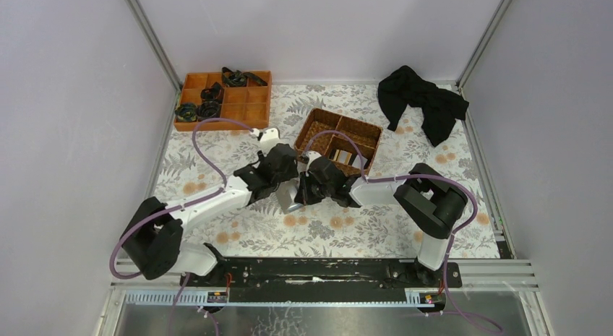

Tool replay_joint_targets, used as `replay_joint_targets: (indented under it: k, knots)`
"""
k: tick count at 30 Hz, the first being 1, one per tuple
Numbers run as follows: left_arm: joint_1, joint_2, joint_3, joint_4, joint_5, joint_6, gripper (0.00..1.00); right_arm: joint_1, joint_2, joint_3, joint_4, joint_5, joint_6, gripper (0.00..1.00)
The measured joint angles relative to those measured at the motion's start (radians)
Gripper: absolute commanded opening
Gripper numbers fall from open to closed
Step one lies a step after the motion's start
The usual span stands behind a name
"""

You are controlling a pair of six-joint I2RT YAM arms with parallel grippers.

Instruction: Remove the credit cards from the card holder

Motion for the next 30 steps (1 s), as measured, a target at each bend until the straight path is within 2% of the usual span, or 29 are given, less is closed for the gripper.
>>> replay_joint_targets:
  k: [4, 6, 9, 10, 11, 14, 18, 25, 30]
  knots:
    - [-0.005, -0.034, 0.02, -0.121, -0.041, -0.053, 0.59, -0.001, 0.0, -0.001, 0.004, -0.002, 0.0, 0.0]
    - [-0.009, -0.097, 0.0, -0.154, -0.055, -0.072, 0.73, -0.001, 0.002, -0.001, 0.007, -0.005, 0.0, 0.0]
    - [-0.01, -0.225, -0.052, -0.183, -0.068, -0.087, 0.8, -0.003, 0.006, -0.001, 0.018, -0.01, 0.002, 0.0]
    - [-0.01, -0.262, -0.069, -0.193, -0.069, -0.091, 0.95, -0.003, 0.007, -0.001, 0.019, -0.01, 0.003, 0.0]
    - [-0.01, -0.28, -0.078, -0.203, -0.069, -0.093, 0.99, -0.003, 0.009, -0.002, 0.023, -0.011, 0.003, 0.0]
    - [-0.01, -0.258, -0.078, -0.241, -0.077, -0.108, 1.0, -0.003, 0.011, -0.002, 0.03, -0.014, 0.003, 0.0]
    - [-0.01, -0.167, -0.077, -0.288, -0.09, -0.136, 0.91, -0.004, 0.016, -0.002, 0.041, -0.018, 0.003, 0.0]
    - [-0.01, -0.048, -0.012, -0.318, -0.101, -0.177, 0.86, -0.005, 0.019, -0.01, 0.065, -0.027, 0.005, 0.0]
    - [-0.01, -0.039, 0.007, -0.311, -0.082, -0.192, 0.85, -0.006, 0.031, -0.013, 0.089, -0.037, 0.01, 0.0]
